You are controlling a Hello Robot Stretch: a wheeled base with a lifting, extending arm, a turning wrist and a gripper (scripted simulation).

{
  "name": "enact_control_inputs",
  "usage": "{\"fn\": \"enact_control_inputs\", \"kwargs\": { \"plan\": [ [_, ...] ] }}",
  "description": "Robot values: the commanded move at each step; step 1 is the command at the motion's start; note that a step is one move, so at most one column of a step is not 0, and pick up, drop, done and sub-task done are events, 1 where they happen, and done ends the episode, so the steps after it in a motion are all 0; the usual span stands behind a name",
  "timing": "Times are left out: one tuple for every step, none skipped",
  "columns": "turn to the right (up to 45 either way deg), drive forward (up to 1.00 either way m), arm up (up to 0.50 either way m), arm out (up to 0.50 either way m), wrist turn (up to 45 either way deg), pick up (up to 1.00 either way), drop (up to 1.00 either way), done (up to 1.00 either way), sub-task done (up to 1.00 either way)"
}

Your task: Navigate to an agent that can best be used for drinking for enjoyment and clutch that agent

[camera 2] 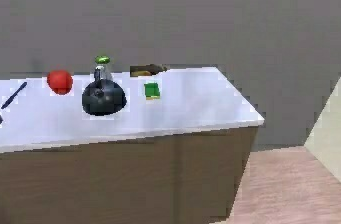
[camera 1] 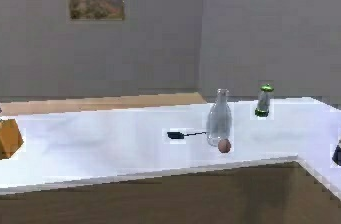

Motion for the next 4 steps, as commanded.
{"fn": "enact_control_inputs", "kwargs": {
  "plan": [
    [45.0, 0.00, 0.00, 0.00, 0.0, 0.00, 0.00, 0.00, 0.00],
    [36.0, 0.00, 0.00, 0.00, 0.0, 0.00, 0.00, 0.00, 0.00],
    [0.0, 0.40, 0.00, 0.00, 0.0, 0.00, 0.00, 0.00, 0.00],
    [-45.0, 0.00, 0.00, 0.00, 0.0, 0.00, 0.00, 0.00, 0.00]
  ]
}}
